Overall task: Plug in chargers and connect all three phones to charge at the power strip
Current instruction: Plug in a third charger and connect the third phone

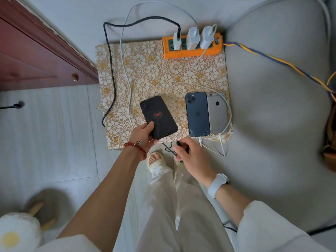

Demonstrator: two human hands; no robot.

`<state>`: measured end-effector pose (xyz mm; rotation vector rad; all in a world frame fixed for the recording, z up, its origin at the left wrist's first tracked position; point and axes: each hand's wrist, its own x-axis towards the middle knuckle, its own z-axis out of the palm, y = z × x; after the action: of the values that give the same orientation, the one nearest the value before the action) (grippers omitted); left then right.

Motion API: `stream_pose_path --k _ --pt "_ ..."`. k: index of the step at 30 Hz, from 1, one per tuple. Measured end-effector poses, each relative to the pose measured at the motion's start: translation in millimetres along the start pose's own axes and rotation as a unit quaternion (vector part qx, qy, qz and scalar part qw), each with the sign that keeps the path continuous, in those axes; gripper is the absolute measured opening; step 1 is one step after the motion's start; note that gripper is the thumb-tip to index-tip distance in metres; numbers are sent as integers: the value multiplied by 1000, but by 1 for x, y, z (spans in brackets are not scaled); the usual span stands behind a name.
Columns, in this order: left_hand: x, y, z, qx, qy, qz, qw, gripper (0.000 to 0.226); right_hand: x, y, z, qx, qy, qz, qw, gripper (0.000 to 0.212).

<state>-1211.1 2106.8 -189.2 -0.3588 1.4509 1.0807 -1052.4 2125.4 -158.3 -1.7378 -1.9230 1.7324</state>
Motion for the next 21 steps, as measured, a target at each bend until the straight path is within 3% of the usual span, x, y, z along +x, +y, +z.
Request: stream_pose_path --k 7,12,16,21 --pt "-12 2 3 -93 -28 -8 995 18 -4 -17 17 -17 -7 -1 1000 21" --pt "-15 0 2 -66 -29 8 997 17 -1 -19 18 10 23 -3 1000 23" --pt "-16 -1 2 -46 -26 17 998 17 -1 -15 17 15 41 5 999 38" --pt "-19 -1 4 -20 -31 28 999 17 1 -14 19 32 48 9 998 35"
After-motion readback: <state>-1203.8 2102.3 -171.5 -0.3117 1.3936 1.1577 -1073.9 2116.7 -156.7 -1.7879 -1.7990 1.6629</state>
